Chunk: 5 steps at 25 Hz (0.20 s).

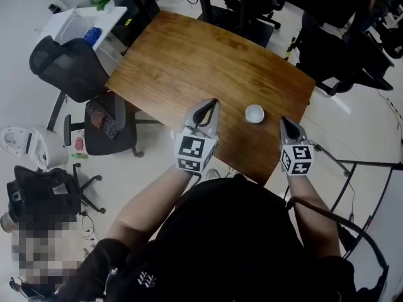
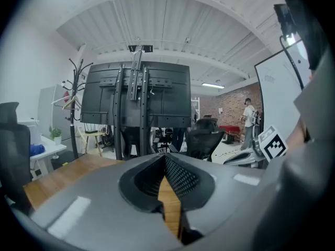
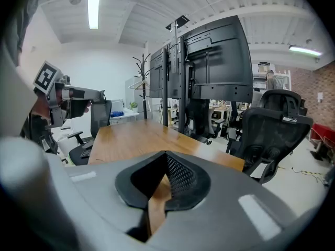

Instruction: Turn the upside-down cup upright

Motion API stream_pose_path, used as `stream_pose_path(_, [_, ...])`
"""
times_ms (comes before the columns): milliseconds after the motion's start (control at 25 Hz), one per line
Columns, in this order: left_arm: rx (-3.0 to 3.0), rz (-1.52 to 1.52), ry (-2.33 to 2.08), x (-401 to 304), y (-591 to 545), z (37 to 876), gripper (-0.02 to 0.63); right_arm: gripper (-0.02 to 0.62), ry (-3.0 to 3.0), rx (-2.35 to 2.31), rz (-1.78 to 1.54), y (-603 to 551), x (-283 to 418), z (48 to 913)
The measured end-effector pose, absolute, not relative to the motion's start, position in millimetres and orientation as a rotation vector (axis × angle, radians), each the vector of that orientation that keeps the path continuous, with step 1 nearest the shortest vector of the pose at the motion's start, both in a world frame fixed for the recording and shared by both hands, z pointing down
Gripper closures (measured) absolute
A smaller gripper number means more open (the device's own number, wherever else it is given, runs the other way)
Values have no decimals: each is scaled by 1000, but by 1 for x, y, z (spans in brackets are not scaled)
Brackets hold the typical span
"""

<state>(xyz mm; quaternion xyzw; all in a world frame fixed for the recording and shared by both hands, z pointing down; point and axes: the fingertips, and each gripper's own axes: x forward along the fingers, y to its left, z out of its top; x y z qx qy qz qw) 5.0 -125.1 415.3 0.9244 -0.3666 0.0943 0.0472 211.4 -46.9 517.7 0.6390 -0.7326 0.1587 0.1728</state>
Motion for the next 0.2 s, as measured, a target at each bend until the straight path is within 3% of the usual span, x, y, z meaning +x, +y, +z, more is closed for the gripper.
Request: stream_pose_path(200, [2824,284,-1115,15,-126,414,606,594,-2085,1828,447,-49,214,513])
